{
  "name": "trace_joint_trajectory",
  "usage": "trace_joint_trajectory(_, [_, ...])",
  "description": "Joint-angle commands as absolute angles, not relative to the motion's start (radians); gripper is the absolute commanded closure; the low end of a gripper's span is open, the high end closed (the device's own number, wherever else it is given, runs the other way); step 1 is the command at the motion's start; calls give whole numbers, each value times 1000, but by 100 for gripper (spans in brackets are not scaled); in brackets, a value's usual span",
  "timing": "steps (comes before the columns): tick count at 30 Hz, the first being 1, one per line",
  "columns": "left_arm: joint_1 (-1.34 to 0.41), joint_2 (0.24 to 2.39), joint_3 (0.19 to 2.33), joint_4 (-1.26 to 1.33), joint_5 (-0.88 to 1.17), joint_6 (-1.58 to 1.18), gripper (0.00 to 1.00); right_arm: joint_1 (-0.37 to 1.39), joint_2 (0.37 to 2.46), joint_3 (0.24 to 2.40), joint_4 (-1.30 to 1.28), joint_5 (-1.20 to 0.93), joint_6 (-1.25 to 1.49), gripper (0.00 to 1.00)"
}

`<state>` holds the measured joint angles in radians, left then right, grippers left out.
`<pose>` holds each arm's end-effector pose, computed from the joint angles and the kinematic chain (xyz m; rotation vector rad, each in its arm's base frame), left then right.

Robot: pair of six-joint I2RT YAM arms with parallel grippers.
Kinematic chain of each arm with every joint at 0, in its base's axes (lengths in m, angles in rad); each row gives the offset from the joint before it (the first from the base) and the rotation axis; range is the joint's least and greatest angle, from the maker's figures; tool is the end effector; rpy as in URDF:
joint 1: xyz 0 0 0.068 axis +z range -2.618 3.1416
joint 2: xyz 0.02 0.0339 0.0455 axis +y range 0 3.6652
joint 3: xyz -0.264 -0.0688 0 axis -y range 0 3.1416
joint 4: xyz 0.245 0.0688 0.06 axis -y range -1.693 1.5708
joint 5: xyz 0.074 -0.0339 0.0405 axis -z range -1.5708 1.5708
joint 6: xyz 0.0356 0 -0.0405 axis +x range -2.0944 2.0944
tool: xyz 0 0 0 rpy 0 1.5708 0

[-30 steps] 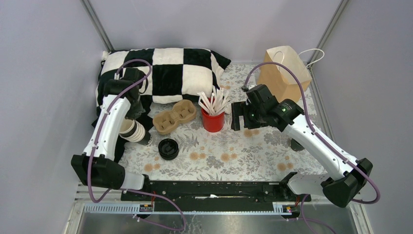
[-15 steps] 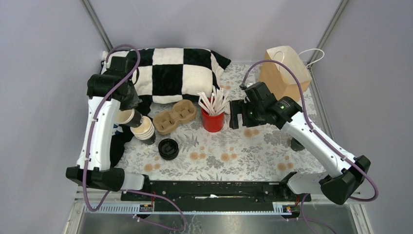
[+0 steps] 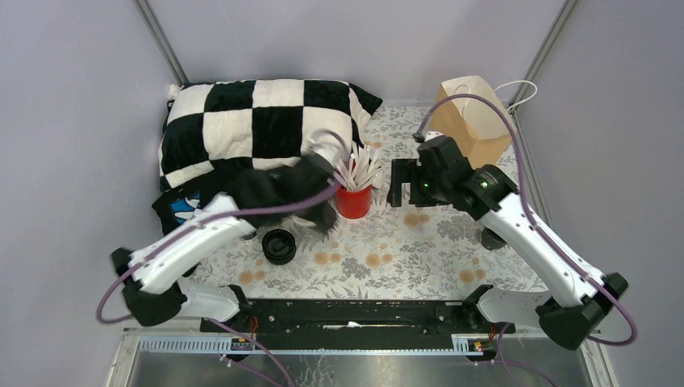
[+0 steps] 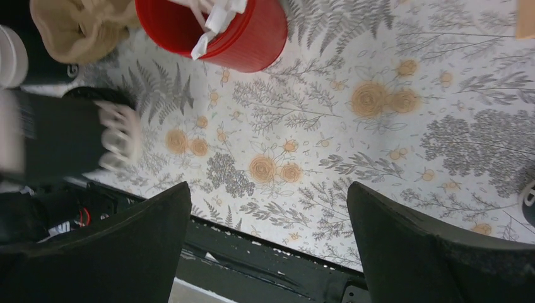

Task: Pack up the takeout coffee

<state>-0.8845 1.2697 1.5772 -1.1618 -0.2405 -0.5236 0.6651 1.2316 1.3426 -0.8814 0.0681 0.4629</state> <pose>0.1513 -0.1713 0.4151 0.3269 2.4026 -0.3640 0.1963 0.1509 0.3730 -0.2069 2.3803 0.4715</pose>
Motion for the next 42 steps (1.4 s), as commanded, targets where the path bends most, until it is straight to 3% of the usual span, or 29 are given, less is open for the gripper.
trace_joint_trajectory(1, [-1142, 1334, 1446, -931, -407, -540, 100, 636, 1114, 1332, -897, 201, 531, 0])
trace_joint_trajectory(5, [-1307, 1486, 1428, -865, -510, -445, 100, 612, 1037, 1297, -916, 249, 566, 0])
trace_joint_trajectory(20, [-1338, 1735, 1415, -764, -378, -285, 100, 603, 924, 1272, -972, 302, 637, 0])
trace_joint_trajectory(23, [-1339, 1731, 1419, -769, -376, -287, 78, 601, 922, 1272, -974, 299, 638, 0])
trace_joint_trajectory(30, [-1334, 1607, 1509, -972, -448, -377, 38, 602, 920, 1282, -977, 305, 623, 0])
trace_joint_trajectory(33, [-1261, 1480, 1522, -1066, -397, -501, 32, 602, 925, 1284, -975, 305, 612, 0])
trace_joint_trajectory(37, [-1002, 1295, 1345, -1078, -208, -635, 25, 603, 934, 1267, -951, 274, 607, 0])
trace_joint_trajectory(42, [-774, 1259, 1215, -1122, -58, -599, 17, 603, 950, 1258, -920, 240, 598, 0])
